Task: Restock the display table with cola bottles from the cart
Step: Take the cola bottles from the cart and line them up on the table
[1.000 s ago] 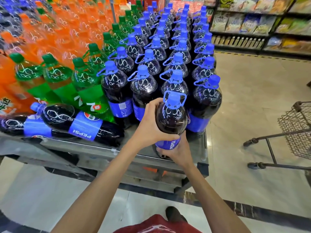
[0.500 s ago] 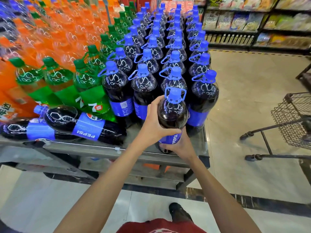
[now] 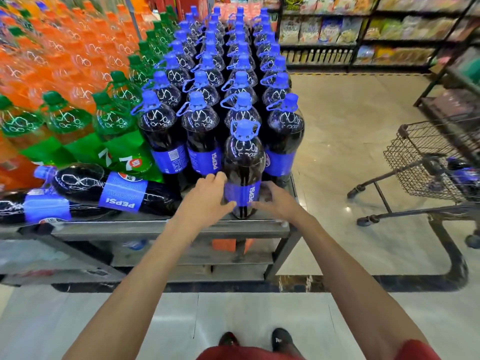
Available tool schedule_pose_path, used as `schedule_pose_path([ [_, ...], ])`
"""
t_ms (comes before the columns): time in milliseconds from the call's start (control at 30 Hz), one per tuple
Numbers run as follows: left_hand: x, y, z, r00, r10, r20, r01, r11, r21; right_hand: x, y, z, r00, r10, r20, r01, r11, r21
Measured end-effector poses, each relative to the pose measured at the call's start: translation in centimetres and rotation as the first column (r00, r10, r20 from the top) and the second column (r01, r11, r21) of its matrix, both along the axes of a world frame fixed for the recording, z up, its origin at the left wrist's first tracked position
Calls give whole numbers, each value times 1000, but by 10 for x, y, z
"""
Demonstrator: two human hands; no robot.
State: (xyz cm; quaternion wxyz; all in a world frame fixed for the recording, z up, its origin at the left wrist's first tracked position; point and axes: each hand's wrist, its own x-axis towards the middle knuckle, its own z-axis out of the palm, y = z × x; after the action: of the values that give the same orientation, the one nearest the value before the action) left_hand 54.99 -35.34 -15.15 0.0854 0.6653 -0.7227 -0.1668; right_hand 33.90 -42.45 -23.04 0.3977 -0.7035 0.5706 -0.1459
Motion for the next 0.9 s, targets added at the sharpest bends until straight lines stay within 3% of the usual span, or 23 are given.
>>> schedule_pose_path([
  [167, -42, 20, 15, 918, -130, 376, 142, 990, -3, -37, 10, 24, 905, 220, -363, -198, 975, 97],
  [333, -96, 17, 23, 809, -203, 551, 174, 979, 106, -101, 33, 51, 834, 174, -524, -196, 981, 15],
  [433, -148, 12, 30, 773, -266, 576, 209, 964, 165, -154, 49, 67, 798, 121, -591, -170, 985, -29],
  [533, -209, 11, 37, 753, -297, 587, 277, 953, 126, -216, 66, 81, 776, 57, -628, -130, 989, -71],
  [700, -319, 9, 54, 763, -404, 505, 385, 911, 148, -321, 100, 102, 733, -36, -679, -59, 991, -116],
  [900, -450, 12, 65, 712, -477, 515, 501, 859, 104, -437, 140, 117, 746, -186, -640, 44, 972, -231],
])
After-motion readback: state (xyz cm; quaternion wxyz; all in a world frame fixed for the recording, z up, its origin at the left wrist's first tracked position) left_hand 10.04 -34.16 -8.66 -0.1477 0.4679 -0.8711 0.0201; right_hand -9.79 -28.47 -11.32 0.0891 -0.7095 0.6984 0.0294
